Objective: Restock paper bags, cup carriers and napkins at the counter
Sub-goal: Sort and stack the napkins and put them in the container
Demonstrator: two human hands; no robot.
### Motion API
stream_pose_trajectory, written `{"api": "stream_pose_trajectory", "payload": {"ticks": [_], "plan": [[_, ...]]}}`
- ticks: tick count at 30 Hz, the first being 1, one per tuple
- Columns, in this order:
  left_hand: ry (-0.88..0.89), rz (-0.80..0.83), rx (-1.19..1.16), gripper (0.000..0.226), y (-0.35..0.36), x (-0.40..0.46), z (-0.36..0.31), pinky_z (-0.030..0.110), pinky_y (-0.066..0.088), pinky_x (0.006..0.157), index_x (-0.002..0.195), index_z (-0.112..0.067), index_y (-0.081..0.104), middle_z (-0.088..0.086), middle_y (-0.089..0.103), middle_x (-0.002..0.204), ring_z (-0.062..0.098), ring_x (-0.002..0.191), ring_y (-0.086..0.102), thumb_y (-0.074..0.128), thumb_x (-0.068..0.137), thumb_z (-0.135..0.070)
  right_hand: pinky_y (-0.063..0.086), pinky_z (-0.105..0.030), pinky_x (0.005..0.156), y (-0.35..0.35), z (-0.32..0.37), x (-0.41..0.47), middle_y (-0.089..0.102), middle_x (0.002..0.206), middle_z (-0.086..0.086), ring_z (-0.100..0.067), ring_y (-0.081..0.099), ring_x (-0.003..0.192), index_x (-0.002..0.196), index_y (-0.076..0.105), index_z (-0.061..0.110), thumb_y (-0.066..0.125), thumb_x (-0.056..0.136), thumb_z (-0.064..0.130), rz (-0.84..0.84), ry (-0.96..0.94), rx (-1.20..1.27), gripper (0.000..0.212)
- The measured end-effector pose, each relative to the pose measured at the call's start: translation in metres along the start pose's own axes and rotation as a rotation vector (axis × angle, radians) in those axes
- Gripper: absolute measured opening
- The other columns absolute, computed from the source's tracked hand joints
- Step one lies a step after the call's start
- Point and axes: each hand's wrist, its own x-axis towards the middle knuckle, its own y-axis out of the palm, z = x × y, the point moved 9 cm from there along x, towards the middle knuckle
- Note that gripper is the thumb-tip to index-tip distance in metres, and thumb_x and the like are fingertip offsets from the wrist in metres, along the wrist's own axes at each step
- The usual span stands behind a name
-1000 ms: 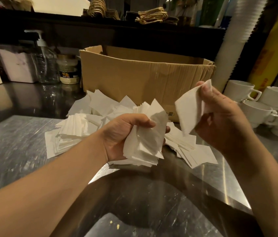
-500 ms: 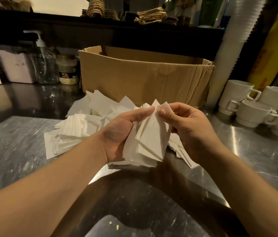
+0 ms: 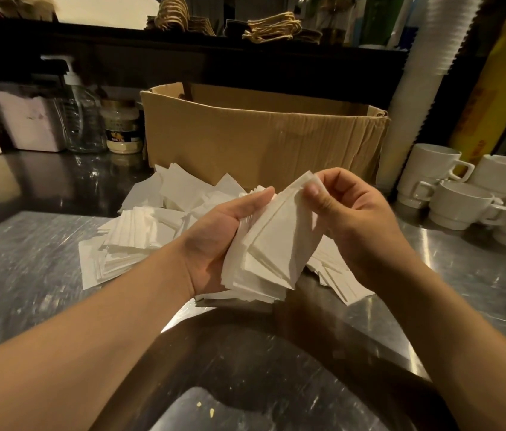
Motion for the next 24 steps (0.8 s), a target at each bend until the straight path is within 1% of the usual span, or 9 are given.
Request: {"api": "stream_pose_trajectory", "payload": {"ticks": [2,4,7,11,14,18,20,22,24], "plan": [[-0.018,0.008,-0.044,0.043,0.002,0.0,0.002,0.042,0.061,0.077,0.102,-0.02,0.082,0.009,0.074,0.104,0.031,0.091,0.072,0.066,0.077,-0.052,0.059,-0.029,0.071,0.001,0.007,-0.002,0.069,0.082,0.003,-0.012,0.067,0.077,0.085,0.07,0.017,0.064,0.084,0.026,0.095,0.031,0.188,0.011],[-0.024,0.002,-0.062,0.047,0.003,-0.001,0.003,0.045,0.06,0.081,0.107,-0.018,0.079,0.011,0.074,0.108,0.033,0.091,0.071,0.068,0.075,-0.05,0.059,-0.027,0.066,0.006,0.013,-0.005,0.068,0.077,0.001,-0.012,0.066,0.072,0.078,0.072,0.018,0.061,0.084,0.02,0.196,0.061,0.289,0.013],[-0.013,0.028,-0.081,0.043,0.007,-0.001,0.002,0.043,0.06,0.081,0.102,-0.014,0.081,0.012,0.074,0.105,0.031,0.089,0.072,0.065,0.079,-0.047,0.056,-0.022,0.066,0.014,0.005,-0.006,0.068,0.079,0.0,-0.013,0.065,0.073,0.086,0.068,0.01,0.066,0.081,0.023,0.252,0.047,0.098,0.014],[0.023,0.037,-0.037,0.042,0.008,0.0,-0.002,0.038,0.062,0.068,0.088,-0.017,0.084,0.012,0.074,0.089,0.029,0.078,0.073,0.06,0.077,-0.049,0.055,-0.025,0.066,0.018,-0.009,-0.003,0.07,0.084,0.003,-0.013,0.065,0.078,0.091,0.071,0.015,0.073,0.075,0.039,0.161,0.036,-0.129,0.029],[0.043,0.047,-0.038,0.041,0.01,-0.001,-0.004,0.039,0.063,0.071,0.089,-0.019,0.084,0.012,0.075,0.091,0.03,0.082,0.074,0.061,0.075,-0.05,0.057,-0.027,0.069,0.016,-0.009,-0.003,0.072,0.084,0.005,-0.011,0.067,0.08,0.091,0.07,0.017,0.073,0.073,0.041,0.089,0.02,-0.105,0.03],[0.044,0.085,-0.063,0.047,0.014,-0.001,-0.002,0.044,0.063,0.077,0.094,-0.02,0.083,0.014,0.074,0.099,0.033,0.09,0.073,0.06,0.076,-0.057,0.054,-0.023,0.058,0.018,-0.012,-0.005,0.071,0.085,0.005,-0.008,0.069,0.077,0.097,0.068,0.018,0.071,0.079,0.04,0.031,0.022,-0.075,0.029],[0.056,0.099,-0.082,0.043,0.015,-0.001,-0.001,0.044,0.063,0.076,0.091,-0.021,0.084,0.014,0.074,0.097,0.032,0.088,0.074,0.058,0.079,-0.053,0.056,-0.024,0.059,0.016,-0.014,-0.005,0.07,0.09,0.005,-0.01,0.069,0.084,0.102,0.066,0.023,0.067,0.078,0.044,-0.009,0.015,-0.134,0.031],[0.053,0.096,-0.094,0.033,0.014,-0.002,0.0,0.043,0.063,0.074,0.09,-0.02,0.084,0.013,0.074,0.093,0.031,0.083,0.073,0.062,0.082,-0.044,0.059,-0.026,0.064,0.012,-0.011,-0.004,0.064,0.102,0.006,-0.016,0.066,0.097,0.113,0.06,0.029,0.062,0.087,0.042,-0.048,-0.038,-0.217,0.029],[0.034,0.118,-0.111,0.031,0.016,-0.003,0.001,0.045,0.061,0.078,0.104,-0.014,0.081,0.015,0.073,0.096,0.032,0.084,0.072,0.07,0.081,-0.032,0.059,-0.028,0.08,0.013,-0.005,-0.005,0.058,0.12,0.009,-0.013,0.059,0.115,0.132,0.051,0.034,0.063,0.095,0.041,0.025,-0.134,-0.305,0.04]]}}
